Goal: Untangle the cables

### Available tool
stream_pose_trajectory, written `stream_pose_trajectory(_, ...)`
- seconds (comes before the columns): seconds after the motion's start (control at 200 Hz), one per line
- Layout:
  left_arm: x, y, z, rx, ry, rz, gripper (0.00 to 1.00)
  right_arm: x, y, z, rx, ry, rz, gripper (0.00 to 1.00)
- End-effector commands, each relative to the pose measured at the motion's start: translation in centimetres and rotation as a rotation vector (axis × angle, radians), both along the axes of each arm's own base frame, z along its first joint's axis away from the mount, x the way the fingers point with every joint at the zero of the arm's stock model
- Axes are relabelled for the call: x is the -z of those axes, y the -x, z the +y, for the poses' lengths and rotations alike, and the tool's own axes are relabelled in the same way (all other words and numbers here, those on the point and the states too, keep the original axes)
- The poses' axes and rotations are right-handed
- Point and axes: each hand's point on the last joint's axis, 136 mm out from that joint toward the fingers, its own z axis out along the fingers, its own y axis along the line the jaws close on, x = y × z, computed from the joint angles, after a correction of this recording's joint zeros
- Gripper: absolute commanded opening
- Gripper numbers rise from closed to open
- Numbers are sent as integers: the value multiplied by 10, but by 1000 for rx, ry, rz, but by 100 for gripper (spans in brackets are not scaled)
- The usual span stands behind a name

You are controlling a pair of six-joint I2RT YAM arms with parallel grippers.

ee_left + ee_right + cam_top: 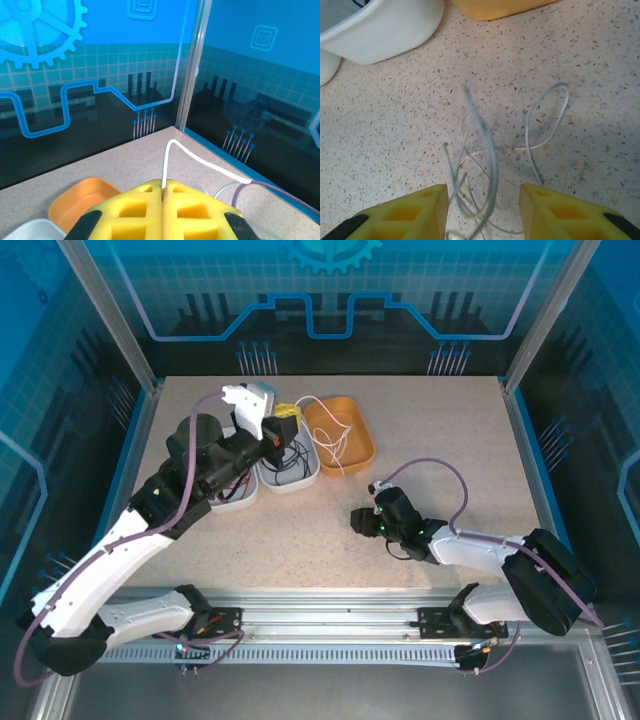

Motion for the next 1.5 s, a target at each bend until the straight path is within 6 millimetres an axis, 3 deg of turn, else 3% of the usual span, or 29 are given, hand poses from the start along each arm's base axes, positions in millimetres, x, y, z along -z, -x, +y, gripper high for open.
stream_pose_trajectory(0.0, -16, -14, 10, -53, 2, -29, 0, -2, -2, -12, 42, 17, -5, 44)
stream_pose_trajectory(0.27, -4, -60, 9, -96, 9, 28, 0, -12, 1, -18, 50, 25, -22, 55)
stream_pose_trajectory(0.6, 38, -135, -14, -99, -2, 153, 0, -25, 6, -30, 77, 42, -36, 55)
stream_pose_trajectory(0.87, 102, -184, -24, -132, -86, 285, 0, -30, 13, -47, 113, 73, -43, 55)
stream_pose_trajectory(1.046, 148, -198, -37, -96, -125, 408, 0, -32, 18, -56, 140, 87, -42, 55)
stream_pose_trajectory(1.276, 201, -219, -28, -143, -200, 517, 0, -43, 20, -66, 182, 82, -53, 55)
stream_pose_trajectory(1.496, 246, -224, -38, -97, -240, 645, 0, -51, 20, -74, 212, 113, -40, 58)
